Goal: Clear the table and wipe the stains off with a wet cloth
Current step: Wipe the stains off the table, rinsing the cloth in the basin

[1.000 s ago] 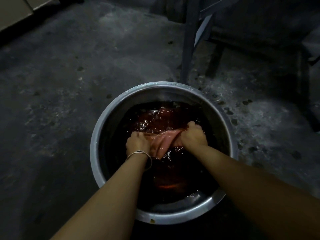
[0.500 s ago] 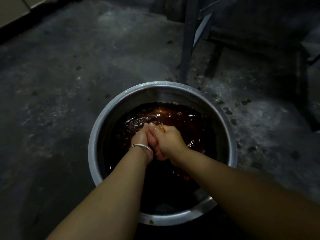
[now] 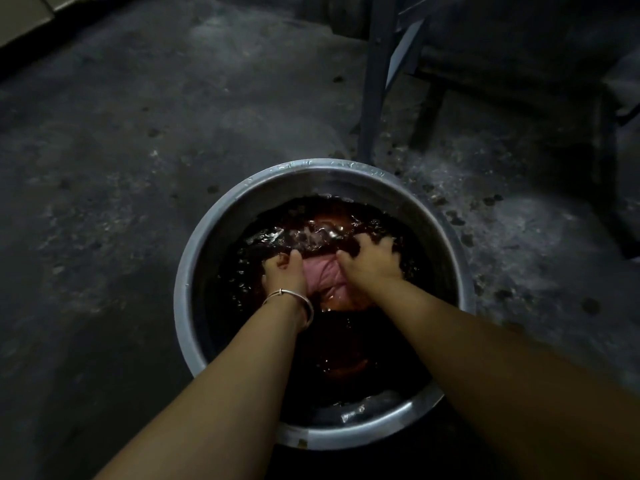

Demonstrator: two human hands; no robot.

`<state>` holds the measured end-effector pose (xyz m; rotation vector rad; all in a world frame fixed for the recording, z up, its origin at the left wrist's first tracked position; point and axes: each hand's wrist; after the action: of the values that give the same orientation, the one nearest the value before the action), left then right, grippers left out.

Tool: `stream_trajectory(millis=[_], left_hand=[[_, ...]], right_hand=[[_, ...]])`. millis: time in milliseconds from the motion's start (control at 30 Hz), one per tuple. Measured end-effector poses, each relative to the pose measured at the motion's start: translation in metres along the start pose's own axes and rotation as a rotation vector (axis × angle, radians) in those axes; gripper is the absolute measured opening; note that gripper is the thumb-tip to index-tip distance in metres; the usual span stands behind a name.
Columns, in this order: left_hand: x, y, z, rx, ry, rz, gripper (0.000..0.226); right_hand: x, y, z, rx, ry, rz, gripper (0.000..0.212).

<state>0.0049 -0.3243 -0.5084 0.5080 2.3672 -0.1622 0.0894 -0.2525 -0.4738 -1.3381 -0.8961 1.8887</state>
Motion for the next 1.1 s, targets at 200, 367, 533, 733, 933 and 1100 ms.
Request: stream_trajectory(millis=[200,367,533,733,933,1100], left_hand=[[-0.026,0.002,-0.027,-0.216,-0.212,0.076,0.038],[-0.022,-0.003,-0.035,-0.268,-0.253,0.165,0.052],[-0.049,0.01,-0.049,-0.142,-0.203,0.159,0.034],[-0.048,0.007,-0.034,0.056,-0.072,0.124,0.035],[-0.029,-0.007,-0.018,0.031,-0.065,0.052,0.015],[-0.049,-0.002,-0.024,-0.205,-0.231,0.106,0.032]], right_hand=[[-0.027,0.022,0.028,0.603,-0.141,0.173,0.008],[-0.042,0.001,0.037,0.637,-0.292,0.047,0.028],[-0.03,-0.006,0.037,0.3,-0.272,-0.111,0.038],[-0.012,-0.004,0.007,-0.014,-0.223,-0.122,0.039],[-0.005,0.007,-0.007,0.116,0.138,0.167,0.052],[-0.031,0.018,0.023,0.656,0.07,0.309,0.019]])
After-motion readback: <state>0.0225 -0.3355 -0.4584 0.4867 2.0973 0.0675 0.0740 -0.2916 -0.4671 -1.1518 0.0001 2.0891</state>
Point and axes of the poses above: each hand's wrist, its own x-axis towards the middle knuckle, its own y-axis out of the palm, z = x × y, and after that the axes turned 12 degrees about -x, right-handed
